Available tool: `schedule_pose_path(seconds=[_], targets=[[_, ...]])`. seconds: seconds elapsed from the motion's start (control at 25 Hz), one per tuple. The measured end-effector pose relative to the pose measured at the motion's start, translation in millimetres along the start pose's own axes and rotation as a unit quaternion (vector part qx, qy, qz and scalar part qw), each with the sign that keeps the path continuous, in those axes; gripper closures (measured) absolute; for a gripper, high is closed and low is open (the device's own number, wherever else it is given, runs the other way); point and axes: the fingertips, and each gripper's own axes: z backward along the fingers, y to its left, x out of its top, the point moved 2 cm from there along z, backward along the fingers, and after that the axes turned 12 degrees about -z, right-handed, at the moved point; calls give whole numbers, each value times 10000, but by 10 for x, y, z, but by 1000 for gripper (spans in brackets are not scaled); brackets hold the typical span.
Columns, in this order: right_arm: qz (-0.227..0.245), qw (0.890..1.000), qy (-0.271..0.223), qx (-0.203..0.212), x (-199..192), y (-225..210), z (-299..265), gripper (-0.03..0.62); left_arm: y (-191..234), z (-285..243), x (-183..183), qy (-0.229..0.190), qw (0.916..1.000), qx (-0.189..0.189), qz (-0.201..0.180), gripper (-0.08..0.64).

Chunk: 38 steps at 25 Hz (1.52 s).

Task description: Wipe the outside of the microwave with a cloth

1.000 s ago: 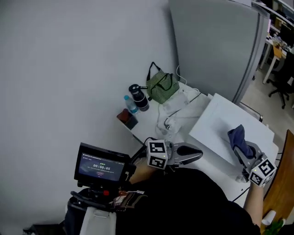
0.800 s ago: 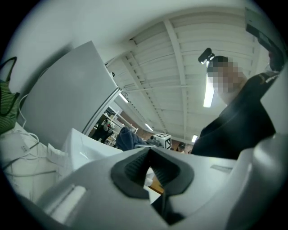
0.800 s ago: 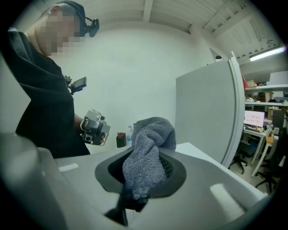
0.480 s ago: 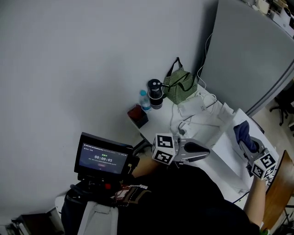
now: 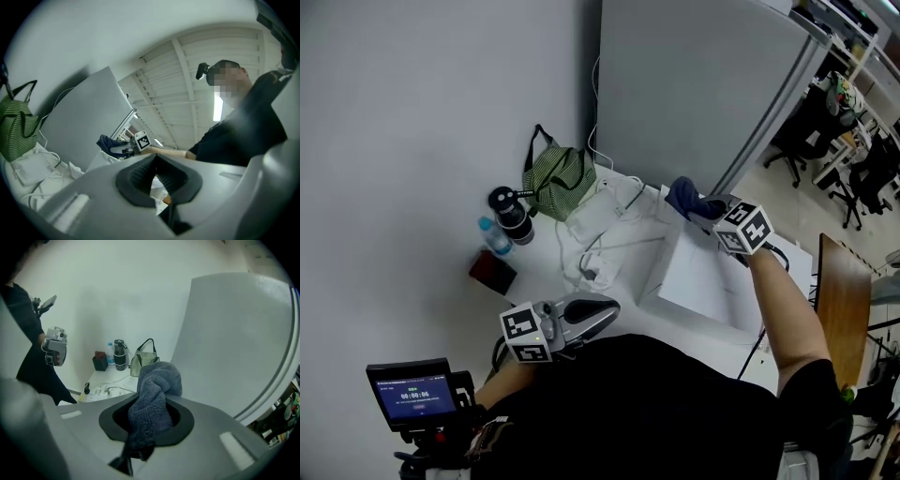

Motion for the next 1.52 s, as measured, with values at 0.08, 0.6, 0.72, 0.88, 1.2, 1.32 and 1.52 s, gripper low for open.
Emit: schedule_pose_path(seconds=[0.08,0.6,0.72,0.88,1.2,1.32,1.52], targets=[[76,9987,499,-17,-45,-182,-150,525,28,33,6,-57,10000,66,44,557],[-811,9836,1536,-490,-1110,-1088,660,525,47,-16,-13,53,9999,98,108,557],[-1241,9726,1713,-969,-1755,-1415,1374,525,-69,-235,-22,211,9996,-105,133,557],[-1858,9565,1667,-1511,-2449,-1717,2160,526,-182,-476,-109,383,9986,-320,169,557],[-1603,9653,1237,-1649,-2290,-1584,2023,525,-147,-461,-355,438,9978,-469,179,557],[-710,9934,598,-674,-1352,-963,1116,525,-84,-328,-358,317,9987,-375,127,557],[298,9956,792,413,-351,94,-86,525,-190,-240,-138,257,9993,-269,1,557]])
